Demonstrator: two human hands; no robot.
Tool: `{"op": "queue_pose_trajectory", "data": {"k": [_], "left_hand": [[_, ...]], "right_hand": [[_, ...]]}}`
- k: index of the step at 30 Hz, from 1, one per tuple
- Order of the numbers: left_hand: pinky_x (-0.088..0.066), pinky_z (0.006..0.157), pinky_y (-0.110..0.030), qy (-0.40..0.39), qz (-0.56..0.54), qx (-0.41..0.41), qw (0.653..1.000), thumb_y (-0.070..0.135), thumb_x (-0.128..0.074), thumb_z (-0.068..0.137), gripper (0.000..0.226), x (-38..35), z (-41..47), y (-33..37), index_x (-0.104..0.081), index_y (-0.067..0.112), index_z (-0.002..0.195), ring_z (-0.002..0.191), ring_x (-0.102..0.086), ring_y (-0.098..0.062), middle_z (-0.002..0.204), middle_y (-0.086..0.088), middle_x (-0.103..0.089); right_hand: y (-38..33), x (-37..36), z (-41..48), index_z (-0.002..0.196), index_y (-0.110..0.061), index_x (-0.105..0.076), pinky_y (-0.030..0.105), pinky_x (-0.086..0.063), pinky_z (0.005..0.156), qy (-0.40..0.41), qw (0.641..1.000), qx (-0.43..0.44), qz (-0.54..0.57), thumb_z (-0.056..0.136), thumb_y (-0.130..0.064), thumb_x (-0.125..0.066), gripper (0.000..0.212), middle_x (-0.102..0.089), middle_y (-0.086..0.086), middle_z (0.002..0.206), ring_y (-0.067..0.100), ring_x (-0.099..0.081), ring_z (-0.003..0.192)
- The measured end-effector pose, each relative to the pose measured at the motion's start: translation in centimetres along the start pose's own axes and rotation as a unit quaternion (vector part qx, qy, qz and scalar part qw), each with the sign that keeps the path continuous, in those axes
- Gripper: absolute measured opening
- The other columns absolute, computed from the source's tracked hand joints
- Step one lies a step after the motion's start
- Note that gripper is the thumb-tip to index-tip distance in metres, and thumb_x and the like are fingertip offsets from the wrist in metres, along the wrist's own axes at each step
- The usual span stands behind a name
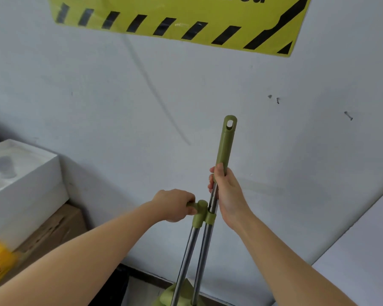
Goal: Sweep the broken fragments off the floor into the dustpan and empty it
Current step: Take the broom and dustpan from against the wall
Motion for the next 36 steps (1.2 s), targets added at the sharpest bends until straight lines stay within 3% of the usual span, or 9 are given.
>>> {"op": "queue_pose_trajectory", "data": {"k": [8, 16, 27, 31, 36], "left_hand": [[-0.041, 0.073, -0.032, 0.024, -0.011, 0.069, 0.997, 0.043, -0.045, 0.097, 0.026, -1.9, -4.7, -4.1, -0.057, 0.022, 0.107, 0.088, -0.054, -0.019, 0.097, 0.004, -0.061], [-0.049, 0.087, -0.041, 0.028, -0.068, 0.150, 0.986, 0.048, -0.048, 0.094, 0.030, -3.0, -11.8, -9.6, -0.058, 0.024, 0.110, 0.096, -0.058, -0.022, 0.100, 0.004, -0.063], [-0.049, 0.085, -0.040, 0.044, -0.093, 0.229, 0.968, 0.048, -0.049, 0.094, 0.029, -4.9, -24.8, -14.7, -0.058, 0.025, 0.109, 0.095, -0.057, -0.021, 0.102, 0.002, -0.062], [-0.049, 0.081, -0.037, 0.045, -0.095, 0.246, 0.963, 0.046, -0.048, 0.095, 0.028, -5.4, -29.6, -15.4, -0.057, 0.024, 0.109, 0.091, -0.054, -0.020, 0.096, 0.005, -0.056], [-0.051, 0.081, -0.041, 0.043, -0.094, 0.274, 0.956, 0.047, -0.048, 0.094, 0.030, -6.5, -35.0, -16.2, -0.057, 0.023, 0.110, 0.094, -0.055, -0.022, 0.098, 0.003, -0.057]], "right_hand": [[1.4, -5.1, -1.5, 0.084, -0.015, -0.047, 0.024, -0.042, 0.069, -0.078, 0.996, 0.018, -0.033, 0.091, -0.051, -0.045, 0.036, -0.041, -0.001, 0.068, 0.013, -0.040, 0.066], [2.0, -12.6, -5.0, 0.085, -0.016, -0.047, 0.025, -0.042, 0.071, -0.164, 0.985, 0.024, -0.034, 0.074, -0.063, -0.046, 0.049, -0.041, -0.001, 0.070, 0.014, -0.039, 0.068], [2.8, -22.3, -13.5, 0.084, -0.021, -0.047, 0.028, -0.042, 0.071, -0.251, 0.967, 0.007, -0.035, 0.071, -0.066, -0.045, 0.046, -0.041, -0.002, 0.070, 0.014, -0.040, 0.066], [2.9, -25.0, -16.9, 0.083, -0.022, -0.045, 0.026, -0.041, 0.064, -0.272, 0.961, -0.002, -0.042, 0.085, -0.059, -0.042, 0.038, -0.042, -0.001, 0.072, 0.014, -0.041, 0.065], [2.9, -27.7, -21.2, 0.084, -0.020, -0.046, 0.026, -0.041, 0.072, -0.302, 0.953, -0.013, -0.024, 0.083, -0.060, -0.045, 0.040, -0.043, -0.002, 0.072, 0.014, -0.043, 0.070]]}}
Point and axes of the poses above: each hand's wrist, its own z-axis towards the middle knuckle, its own x-axis out of the back of the hand, y = z × x, the point moved 6 cm from there along z, towards the middle knuckle
